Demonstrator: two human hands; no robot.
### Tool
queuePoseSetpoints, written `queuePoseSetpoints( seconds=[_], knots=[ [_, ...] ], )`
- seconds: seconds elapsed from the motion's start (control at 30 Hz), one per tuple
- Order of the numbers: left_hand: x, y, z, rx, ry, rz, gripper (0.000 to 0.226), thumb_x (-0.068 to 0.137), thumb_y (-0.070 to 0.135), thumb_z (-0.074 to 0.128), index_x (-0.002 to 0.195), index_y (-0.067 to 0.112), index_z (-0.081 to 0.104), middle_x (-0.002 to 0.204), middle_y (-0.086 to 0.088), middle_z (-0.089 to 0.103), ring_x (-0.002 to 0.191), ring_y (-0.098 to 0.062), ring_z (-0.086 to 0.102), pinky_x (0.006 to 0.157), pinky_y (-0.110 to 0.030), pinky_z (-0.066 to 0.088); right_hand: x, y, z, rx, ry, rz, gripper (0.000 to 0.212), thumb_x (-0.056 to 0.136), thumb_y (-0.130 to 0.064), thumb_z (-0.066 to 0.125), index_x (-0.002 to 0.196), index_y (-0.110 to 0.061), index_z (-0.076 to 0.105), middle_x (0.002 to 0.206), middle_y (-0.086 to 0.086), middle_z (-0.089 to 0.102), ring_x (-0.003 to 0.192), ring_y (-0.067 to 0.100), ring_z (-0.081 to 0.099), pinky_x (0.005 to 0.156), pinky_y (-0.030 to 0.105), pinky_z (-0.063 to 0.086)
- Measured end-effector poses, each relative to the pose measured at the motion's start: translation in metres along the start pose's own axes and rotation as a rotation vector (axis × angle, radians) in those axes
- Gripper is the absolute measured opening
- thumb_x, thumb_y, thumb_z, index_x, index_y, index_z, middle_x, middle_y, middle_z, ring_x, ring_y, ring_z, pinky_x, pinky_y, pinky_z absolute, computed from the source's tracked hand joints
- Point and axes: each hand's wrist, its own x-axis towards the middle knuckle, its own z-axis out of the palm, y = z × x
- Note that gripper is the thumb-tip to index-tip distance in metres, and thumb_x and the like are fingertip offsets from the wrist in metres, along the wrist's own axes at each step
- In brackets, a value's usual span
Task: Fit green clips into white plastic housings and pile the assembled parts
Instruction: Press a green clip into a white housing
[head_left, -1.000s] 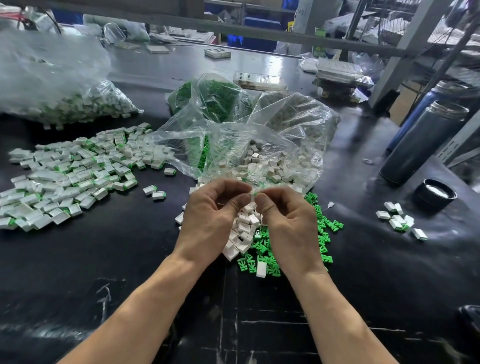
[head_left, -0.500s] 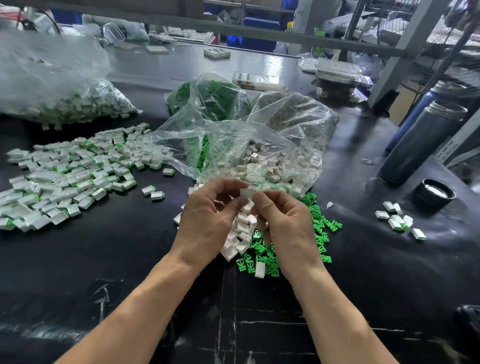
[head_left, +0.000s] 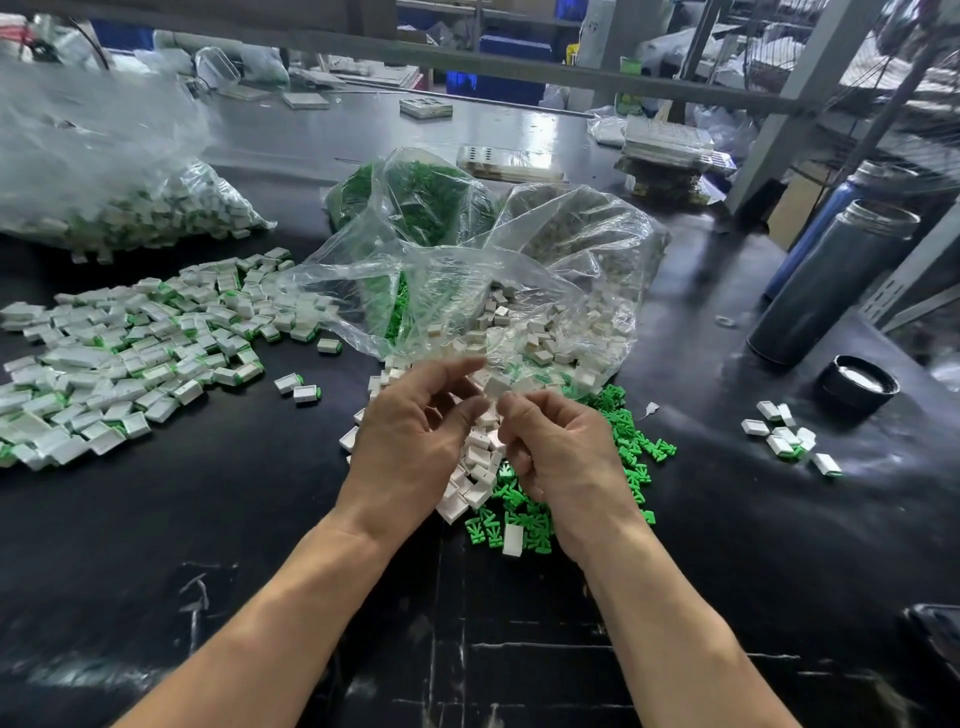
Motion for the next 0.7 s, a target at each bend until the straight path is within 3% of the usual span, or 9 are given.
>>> queuePoseSetpoints(
  seconds=[0.2,0.33,0.5,0.7],
  knots=[
    [0.001,-0.002,-0.008,0.128,0.106,0.026,0.024,0.094,0.02,0.073,0.109,0.038,0.069,0.096,0.013,0.07,0.079,-0.008,0.067,0.075,-0.037,0.062,0.01,0.003,-0.012,0.297,0.264,0.121,0.019,0.095,-0.025,0.074,0.08,-0.015,0.065,0.06,-0.003,0.058,0.04,0.007,0.039,0.031,0.018,0.025],
    [0.002,-0.003,-0.012,0.259,0.131,0.048,0.022,0.095,0.022,0.071,0.111,0.036,0.068,0.099,0.018,0.063,0.082,-0.001,0.064,0.078,-0.03,0.061,0.013,0.002,-0.017,0.352,0.341,0.098,0.02,0.098,-0.022,0.071,0.081,-0.014,0.063,0.057,-0.004,0.057,0.038,0.006,0.038,0.03,0.017,0.023],
    [0.004,-0.005,-0.015,0.34,0.126,0.086,0.024,0.093,0.02,0.073,0.109,0.037,0.067,0.097,0.02,0.06,0.089,0.004,0.061,0.075,-0.011,0.053,0.011,0.005,-0.014,0.286,0.264,0.078,0.019,0.097,-0.021,0.072,0.081,-0.015,0.064,0.059,-0.001,0.059,0.037,0.007,0.039,0.032,0.016,0.026],
    [0.004,-0.008,-0.009,0.367,0.0,0.144,0.031,0.09,0.022,0.075,0.117,0.036,0.07,0.101,0.024,0.059,0.088,0.0,0.06,0.072,-0.011,0.052,0.006,0.006,-0.005,0.075,0.083,0.048,0.018,0.098,-0.023,0.071,0.083,-0.013,0.065,0.057,-0.001,0.058,0.038,0.009,0.039,0.036,0.017,0.028]
  ],
)
